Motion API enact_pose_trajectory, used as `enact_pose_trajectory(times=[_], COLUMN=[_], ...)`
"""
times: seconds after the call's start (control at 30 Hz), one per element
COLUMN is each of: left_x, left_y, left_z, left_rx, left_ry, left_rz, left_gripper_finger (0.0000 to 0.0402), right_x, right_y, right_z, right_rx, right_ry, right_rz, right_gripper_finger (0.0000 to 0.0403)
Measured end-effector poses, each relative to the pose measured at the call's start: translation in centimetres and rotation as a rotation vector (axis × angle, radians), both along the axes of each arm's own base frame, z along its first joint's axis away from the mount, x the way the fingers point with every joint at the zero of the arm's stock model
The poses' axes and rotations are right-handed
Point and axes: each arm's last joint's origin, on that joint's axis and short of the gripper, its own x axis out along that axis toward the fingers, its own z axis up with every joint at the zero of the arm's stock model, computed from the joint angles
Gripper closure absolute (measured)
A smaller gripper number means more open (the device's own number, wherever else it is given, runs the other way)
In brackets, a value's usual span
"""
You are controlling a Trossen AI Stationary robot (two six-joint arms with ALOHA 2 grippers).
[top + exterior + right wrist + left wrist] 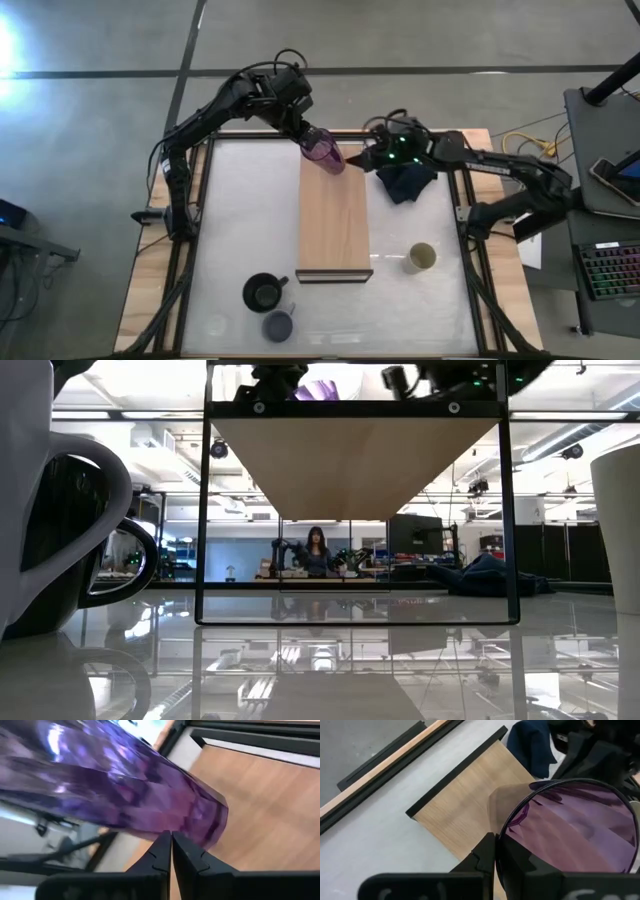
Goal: Stack small to large cups/mugs on shelf
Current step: Put the violet transparent cup on the shelf
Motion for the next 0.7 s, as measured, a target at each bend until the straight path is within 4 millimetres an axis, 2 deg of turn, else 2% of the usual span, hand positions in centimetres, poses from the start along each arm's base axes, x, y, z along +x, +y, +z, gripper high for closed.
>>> enact_pose_trajectory(times=[0.2,0.37,0.53,0.7], left_x=[0.0,0.2,0.4,0.8], left_y=[0.0,0.1,0.2,0.3], left_z=[0.0,0.1,-0.2,-0.6], left_rx=[0.009,0.028,0.023,0.018], left_ry=[0.004,-0.01,-0.002,0.012], left_rz=[-0.004,-0.019,-0.023,-0.028], left_gripper_finger=[0.0402,0.0402,0.0402,0.0402], right_x=[0.7,0.5,0.6,1.0], right_y=[-0.5,-0.4,-0.4,-0.5], right_z=[0.4,0.5,-1.1,-1.6], right_rx=[-0.059,-0.082,-0.051,-0.038], right_ry=[0.128,0.134,0.162,0.159], right_rz=[0.009,0.008,0.026,0.03], right_gripper_finger=[0.0394,0.0394,0.0394,0.0394])
